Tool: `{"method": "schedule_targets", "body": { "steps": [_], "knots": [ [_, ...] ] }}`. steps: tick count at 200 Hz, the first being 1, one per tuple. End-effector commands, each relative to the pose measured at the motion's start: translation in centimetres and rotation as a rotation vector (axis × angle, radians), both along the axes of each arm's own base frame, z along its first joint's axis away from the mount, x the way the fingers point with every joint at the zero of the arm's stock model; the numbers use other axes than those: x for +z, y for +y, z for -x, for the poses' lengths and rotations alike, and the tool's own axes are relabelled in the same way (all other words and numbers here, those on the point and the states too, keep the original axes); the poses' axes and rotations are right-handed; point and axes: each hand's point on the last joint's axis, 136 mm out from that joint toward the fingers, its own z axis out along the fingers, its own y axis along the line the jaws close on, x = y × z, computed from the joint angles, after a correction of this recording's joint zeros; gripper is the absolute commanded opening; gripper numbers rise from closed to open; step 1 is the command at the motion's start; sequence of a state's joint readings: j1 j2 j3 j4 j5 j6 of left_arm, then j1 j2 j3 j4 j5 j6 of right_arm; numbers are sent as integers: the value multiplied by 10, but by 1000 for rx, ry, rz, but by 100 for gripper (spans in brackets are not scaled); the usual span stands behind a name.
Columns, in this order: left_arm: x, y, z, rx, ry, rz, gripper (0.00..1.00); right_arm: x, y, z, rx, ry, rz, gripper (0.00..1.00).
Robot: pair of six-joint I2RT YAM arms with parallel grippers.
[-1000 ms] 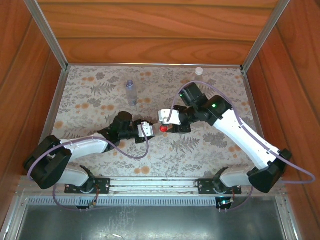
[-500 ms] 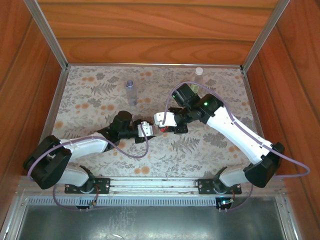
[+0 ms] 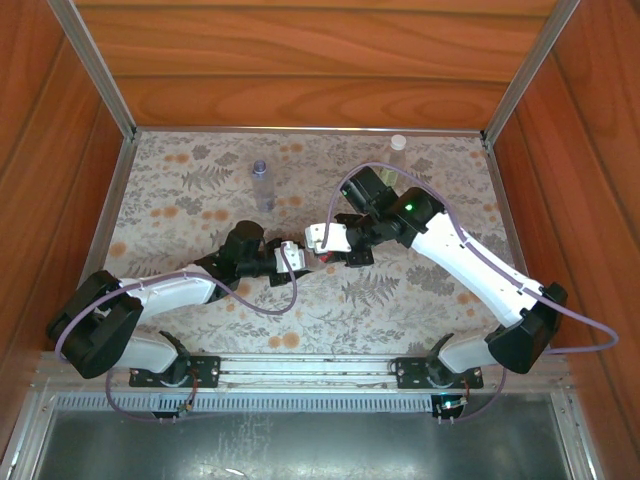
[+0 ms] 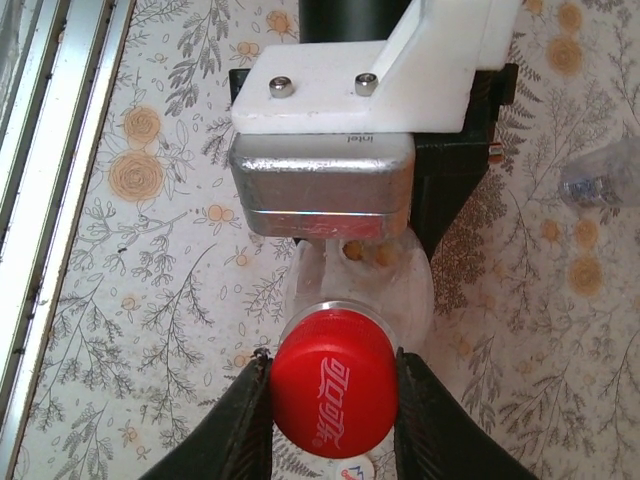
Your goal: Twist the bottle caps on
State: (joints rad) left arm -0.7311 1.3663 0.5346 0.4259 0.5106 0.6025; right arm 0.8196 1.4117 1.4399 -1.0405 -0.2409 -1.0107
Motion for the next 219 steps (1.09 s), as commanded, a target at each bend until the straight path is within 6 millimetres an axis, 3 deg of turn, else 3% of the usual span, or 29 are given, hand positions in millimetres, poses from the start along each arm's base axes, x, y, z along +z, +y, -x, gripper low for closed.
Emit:
{"method": "schedule_targets", "body": {
  "steps": [1,33,75,117,134,155,165,180,188,192,205,219],
  "knots": [
    [-20,9,2,38,73,-71,48,2,1,6,-25,43,9,16],
    [-11,18,-19,162,19,-89,48,7,3,6,-209,137,-20,6],
    [5,33,-49,370,-94,-124,48,19,9,-49,-915,293,-123,0],
    [10,33,-60,455,-158,-153,48,7,10,-46,-1329,600,-103,3],
    [10,31,-62,474,-174,-162,48,-1,1,-50,-1501,691,-84,1],
    [8,26,-61,465,-181,-171,48,-4,-3,-51,-1563,724,-63,1],
    [5,24,-59,453,-173,-173,48,-3,-4,-53,-1558,707,-61,5],
    [-2,23,-53,424,-153,-176,48,6,-6,-58,-1485,644,-77,24],
    [-6,22,-48,398,-141,-177,48,14,-2,-60,-1375,600,-96,38],
    [-8,22,-45,383,-135,-176,48,20,1,-60,-1294,567,-108,50],
    [-13,20,-34,316,-91,-155,48,34,5,-58,-1087,464,-132,73],
    [-16,18,-22,237,-6,-104,48,42,2,-58,-956,351,-150,75]
  ]
}}
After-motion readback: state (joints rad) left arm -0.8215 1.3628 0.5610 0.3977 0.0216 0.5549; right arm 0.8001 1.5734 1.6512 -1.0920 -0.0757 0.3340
